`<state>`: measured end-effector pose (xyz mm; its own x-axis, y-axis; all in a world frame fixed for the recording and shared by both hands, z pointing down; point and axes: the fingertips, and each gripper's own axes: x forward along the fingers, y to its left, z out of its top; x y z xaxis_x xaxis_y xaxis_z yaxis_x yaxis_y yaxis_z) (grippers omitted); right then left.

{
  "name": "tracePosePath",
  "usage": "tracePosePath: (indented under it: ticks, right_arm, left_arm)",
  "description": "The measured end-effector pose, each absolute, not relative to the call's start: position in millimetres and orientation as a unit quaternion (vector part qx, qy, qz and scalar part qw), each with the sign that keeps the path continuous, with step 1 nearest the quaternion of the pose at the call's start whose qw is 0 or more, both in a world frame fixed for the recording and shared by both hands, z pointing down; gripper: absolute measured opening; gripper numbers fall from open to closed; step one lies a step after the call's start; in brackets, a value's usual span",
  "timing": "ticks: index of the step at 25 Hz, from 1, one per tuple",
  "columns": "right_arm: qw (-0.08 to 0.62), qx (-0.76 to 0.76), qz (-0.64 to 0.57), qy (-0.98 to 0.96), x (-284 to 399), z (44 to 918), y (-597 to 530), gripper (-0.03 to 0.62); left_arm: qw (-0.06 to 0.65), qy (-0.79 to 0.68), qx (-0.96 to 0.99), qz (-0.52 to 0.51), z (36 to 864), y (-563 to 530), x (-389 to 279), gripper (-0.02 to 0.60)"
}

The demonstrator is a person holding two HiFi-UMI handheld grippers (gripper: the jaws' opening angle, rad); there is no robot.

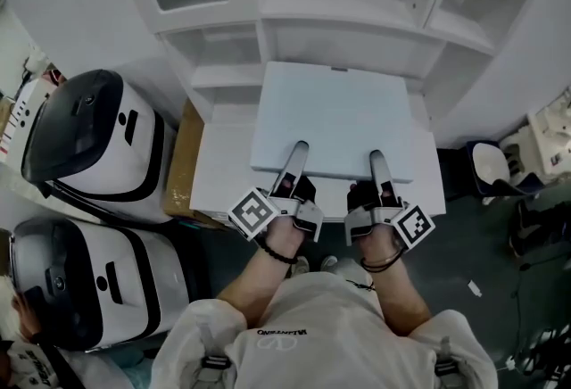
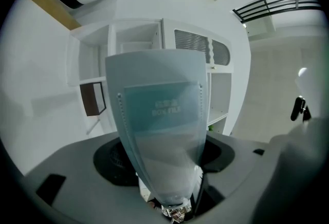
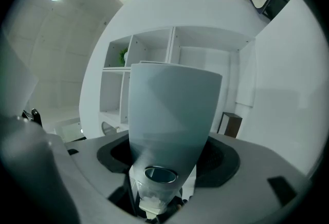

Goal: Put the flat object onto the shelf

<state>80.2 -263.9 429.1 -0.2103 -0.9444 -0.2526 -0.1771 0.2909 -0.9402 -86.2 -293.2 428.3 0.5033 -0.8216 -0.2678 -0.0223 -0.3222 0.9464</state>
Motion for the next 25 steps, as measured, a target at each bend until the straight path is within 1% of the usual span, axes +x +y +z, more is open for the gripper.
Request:
tracePosePath:
  ticks: [14,19,25]
  right_arm:
    - [0.467,-0.405,-0.401,0.676,94,372,-317,0.322]
    - [0.460,-0.402,-0.383,0.693,97,343,-329,0.322]
    - [0.471,-0.396,-0.365,0.698,106,315,-357,0.322]
  left_arm:
    - [0.473,-0.294,0.723,-0.409,370,-342,-73,0.307]
    - [0.457,-0.286,0.730,-0.421,346,-353,-72,0.308]
    - [0.441,-0.282,0.735,-0.432,320,-378,-65,0.308]
